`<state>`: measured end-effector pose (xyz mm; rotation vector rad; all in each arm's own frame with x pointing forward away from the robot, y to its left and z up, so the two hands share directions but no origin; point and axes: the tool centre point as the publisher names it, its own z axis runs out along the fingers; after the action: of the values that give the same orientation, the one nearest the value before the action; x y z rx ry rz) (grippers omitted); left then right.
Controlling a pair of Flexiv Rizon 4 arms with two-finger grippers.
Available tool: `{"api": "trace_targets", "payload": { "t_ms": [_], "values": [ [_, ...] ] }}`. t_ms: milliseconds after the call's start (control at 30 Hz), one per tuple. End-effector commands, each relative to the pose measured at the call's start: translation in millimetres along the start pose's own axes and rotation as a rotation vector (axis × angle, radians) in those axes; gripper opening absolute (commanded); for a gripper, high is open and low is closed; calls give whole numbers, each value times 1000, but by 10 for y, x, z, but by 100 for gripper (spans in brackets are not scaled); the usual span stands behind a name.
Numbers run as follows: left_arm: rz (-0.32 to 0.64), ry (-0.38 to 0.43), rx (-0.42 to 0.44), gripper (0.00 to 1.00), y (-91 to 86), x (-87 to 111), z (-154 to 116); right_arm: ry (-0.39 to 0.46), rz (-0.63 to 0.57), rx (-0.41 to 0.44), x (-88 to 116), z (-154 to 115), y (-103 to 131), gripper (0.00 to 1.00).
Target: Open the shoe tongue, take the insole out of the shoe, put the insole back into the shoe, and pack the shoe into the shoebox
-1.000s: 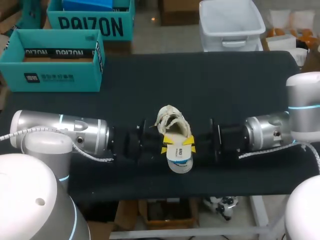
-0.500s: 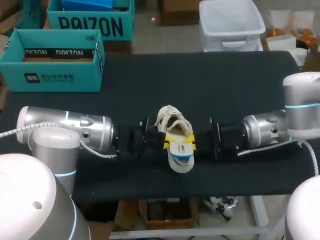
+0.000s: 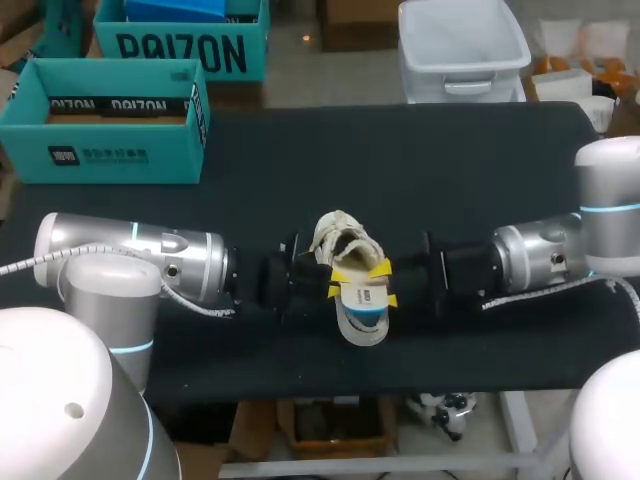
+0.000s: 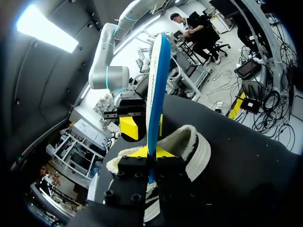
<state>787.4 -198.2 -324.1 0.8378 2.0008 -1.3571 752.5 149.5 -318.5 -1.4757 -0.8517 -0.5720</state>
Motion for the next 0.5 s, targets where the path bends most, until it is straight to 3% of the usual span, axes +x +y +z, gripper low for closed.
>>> {"api": "trace_targets", "payload": {
  "t_ms": [33, 100, 133, 300, 367, 400, 467, 500],
  "values": [
    [1, -14, -11, 0, -25, 29, 34, 0, -3, -33, 4, 19, -70, 31],
    [2, -13, -14, 0, -33, 33, 33, -1, -2, -28, 0, 33, -76, 19],
    [2, -12, -15, 0, -41, 34, 29, -4, -1, -24, -2, 42, -82, 0],
    [1, -6, -4, 0, -112, 35, -21, -7, -5, -12, -16, 71, -88, 0],
    [12, -5, 12, 59, -180, 47, -56, -7, -4, -9, -35, 77, -79, 0],
    [19, -7, 25, 71, -223, 54, -74, -6, -4, -8, -42, 79, -74, 0],
    [26, -13, 30, 73, -271, 68, -92, -4, -5, -6, -48, 81, -68, 0],
    [32, -15, 38, 65, -302, 76, -100, -3, -6, -5, -50, 81, -66, 0]
  ]
}}
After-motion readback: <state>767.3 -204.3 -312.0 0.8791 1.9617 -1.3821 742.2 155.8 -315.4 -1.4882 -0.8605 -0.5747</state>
